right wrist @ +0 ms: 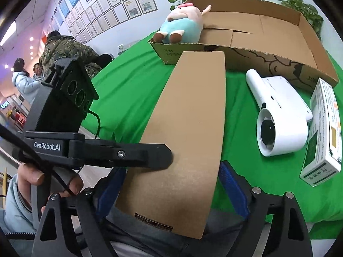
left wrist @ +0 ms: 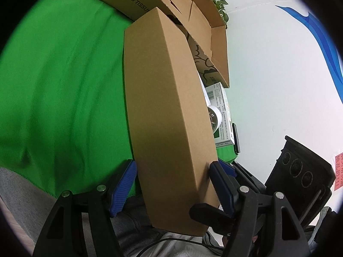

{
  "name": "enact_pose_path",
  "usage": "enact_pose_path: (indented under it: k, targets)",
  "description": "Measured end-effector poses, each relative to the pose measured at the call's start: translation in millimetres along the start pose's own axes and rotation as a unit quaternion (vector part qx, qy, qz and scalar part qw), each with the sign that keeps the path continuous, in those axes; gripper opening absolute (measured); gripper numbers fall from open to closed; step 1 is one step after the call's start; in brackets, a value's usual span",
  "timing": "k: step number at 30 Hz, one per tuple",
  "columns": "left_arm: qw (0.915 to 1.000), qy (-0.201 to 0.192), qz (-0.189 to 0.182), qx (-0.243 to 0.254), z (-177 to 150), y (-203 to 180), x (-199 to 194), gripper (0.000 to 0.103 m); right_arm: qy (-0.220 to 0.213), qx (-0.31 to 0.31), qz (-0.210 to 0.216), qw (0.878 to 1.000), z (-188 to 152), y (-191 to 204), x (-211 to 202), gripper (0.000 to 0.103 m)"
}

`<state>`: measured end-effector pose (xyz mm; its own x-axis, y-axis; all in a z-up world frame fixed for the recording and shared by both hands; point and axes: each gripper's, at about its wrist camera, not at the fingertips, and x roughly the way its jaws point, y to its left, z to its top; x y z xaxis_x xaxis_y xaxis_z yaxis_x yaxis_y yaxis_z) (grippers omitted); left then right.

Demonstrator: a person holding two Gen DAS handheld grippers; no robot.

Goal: Organize objects
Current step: 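Lift the long brown box with the right gripper and carry it toward the open box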

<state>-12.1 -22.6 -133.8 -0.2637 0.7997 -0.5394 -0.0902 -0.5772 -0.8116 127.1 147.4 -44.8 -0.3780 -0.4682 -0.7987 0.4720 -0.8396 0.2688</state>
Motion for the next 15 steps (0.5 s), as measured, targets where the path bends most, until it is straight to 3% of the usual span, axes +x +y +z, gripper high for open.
enact_pose_path:
  k: [11, 15]
  targets:
    - [1.0, -0.004, -0.003, 0.001, 0.2, -7.5, 2.2, 0.072, -0.018, 0.027, 0.021, 0.999, -2.9, -9.1, -9.1, 0.084]
    - [0.9999, 0.001, -0.013, -0.011, -7.2, -5.1, 9.4, 0.073, -0.016, 0.047, 0.053, 0.997, -3.4, -13.3, -11.2, 0.084]
